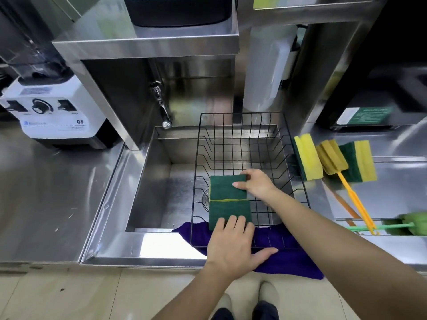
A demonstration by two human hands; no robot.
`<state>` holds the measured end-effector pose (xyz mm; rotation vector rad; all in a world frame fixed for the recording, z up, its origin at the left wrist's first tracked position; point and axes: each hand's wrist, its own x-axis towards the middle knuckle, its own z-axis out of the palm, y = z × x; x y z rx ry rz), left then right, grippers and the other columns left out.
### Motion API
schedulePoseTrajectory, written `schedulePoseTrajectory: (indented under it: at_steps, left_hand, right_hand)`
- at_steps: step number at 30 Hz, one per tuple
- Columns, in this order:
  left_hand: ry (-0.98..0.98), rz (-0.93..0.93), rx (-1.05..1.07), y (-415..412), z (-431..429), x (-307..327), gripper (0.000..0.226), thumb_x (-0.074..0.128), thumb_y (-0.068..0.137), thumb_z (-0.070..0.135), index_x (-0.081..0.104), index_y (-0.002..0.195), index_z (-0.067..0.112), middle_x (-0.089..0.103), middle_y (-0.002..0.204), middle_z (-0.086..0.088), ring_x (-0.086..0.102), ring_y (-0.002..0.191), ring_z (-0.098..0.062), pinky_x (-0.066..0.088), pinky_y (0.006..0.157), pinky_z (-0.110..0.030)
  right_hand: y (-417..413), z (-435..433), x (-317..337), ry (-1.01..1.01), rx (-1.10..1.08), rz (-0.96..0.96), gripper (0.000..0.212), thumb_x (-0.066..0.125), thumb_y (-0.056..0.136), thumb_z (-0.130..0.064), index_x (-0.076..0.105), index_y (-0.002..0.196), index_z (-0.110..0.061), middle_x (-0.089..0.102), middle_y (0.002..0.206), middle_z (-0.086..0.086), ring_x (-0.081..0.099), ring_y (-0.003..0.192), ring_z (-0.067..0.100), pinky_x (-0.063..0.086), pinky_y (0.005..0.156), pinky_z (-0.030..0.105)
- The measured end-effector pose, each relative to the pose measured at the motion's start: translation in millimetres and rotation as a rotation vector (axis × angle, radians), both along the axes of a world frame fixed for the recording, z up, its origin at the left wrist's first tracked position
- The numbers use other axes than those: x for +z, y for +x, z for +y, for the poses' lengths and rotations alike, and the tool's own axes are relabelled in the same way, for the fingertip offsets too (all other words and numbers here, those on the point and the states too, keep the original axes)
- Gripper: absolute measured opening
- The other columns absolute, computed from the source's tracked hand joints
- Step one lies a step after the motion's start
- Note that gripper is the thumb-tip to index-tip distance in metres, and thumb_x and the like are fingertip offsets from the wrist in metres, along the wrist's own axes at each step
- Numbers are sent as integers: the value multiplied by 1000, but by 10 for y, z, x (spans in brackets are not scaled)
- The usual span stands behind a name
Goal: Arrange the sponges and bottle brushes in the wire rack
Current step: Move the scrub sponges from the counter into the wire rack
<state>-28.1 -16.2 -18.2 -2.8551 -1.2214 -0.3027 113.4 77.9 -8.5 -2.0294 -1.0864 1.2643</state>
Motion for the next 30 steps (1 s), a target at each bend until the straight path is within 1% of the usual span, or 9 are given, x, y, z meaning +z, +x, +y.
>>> schedulePoseTrajectory:
  at_steps: [5,9,11,15,18,21,23,26,30]
  left_hand:
    - [-31,14,-50,96,-31,20,61,40,82,68,58,73,11,55,71,-5,49,70,-25,38,67,-37]
    - [-91,55,-102,383,-116,73,61,36,83,66,62,77,10,60,74,-6,51,72,-25,35,69,-37]
    - [-123,80,-134,533,-164,102,60,35,84,64,63,79,11,62,75,-6,53,72,-25,40,69,-37]
    - [-165,112,-175,762,-215,133,60,32,84,63,63,79,12,64,76,-6,56,72,-26,46,67,-38]
    - [-200,184,-193,878,-239,149,71,16,83,65,62,92,12,66,89,-8,58,82,-28,44,73,-41]
    - [-185,213,-192,926,-235,138,74,8,83,67,58,101,15,65,99,-5,59,89,-25,43,77,-39]
    - [-178,231,-206,940,-235,125,69,11,85,67,53,106,17,63,105,-3,58,94,-23,42,79,-37]
    - [-193,227,-209,955,-229,120,67,13,85,68,50,111,17,59,111,-2,56,100,-22,41,82,-36]
    - [-217,213,-188,949,-230,111,79,1,77,71,48,112,19,59,113,0,54,101,-21,41,85,-37]
  right_hand:
    - [12,-41,124,4,138,-160,57,63,86,-22,42,137,-7,49,140,14,48,127,28,37,105,35]
    - [160,-169,286,107,167,-252,43,59,88,-24,50,128,-10,61,122,12,57,110,26,45,94,35]
    - [322,-260,397,181,167,-297,37,57,89,-21,54,124,-9,65,113,12,60,104,26,46,88,32]
    - [792,-489,544,337,-21,-312,26,54,90,-13,60,113,-2,65,93,15,59,90,25,46,82,32]
    - [1188,-708,533,352,-306,-278,28,53,90,-9,58,117,-2,58,87,7,54,86,20,45,84,33]
    - [1527,-948,439,314,-522,-334,37,56,89,-14,51,124,-3,56,92,5,54,88,22,45,84,37]
    - [1705,-1066,365,256,-579,-428,47,59,87,-17,45,130,-4,57,111,12,55,104,27,44,91,39]
    - [1895,-1123,279,151,-606,-506,68,63,84,-28,29,140,-7,44,139,18,42,129,34,36,105,47]
    - [2011,-1061,210,39,-522,-584,81,62,84,-37,16,146,-11,38,147,14,36,135,33,29,107,50]
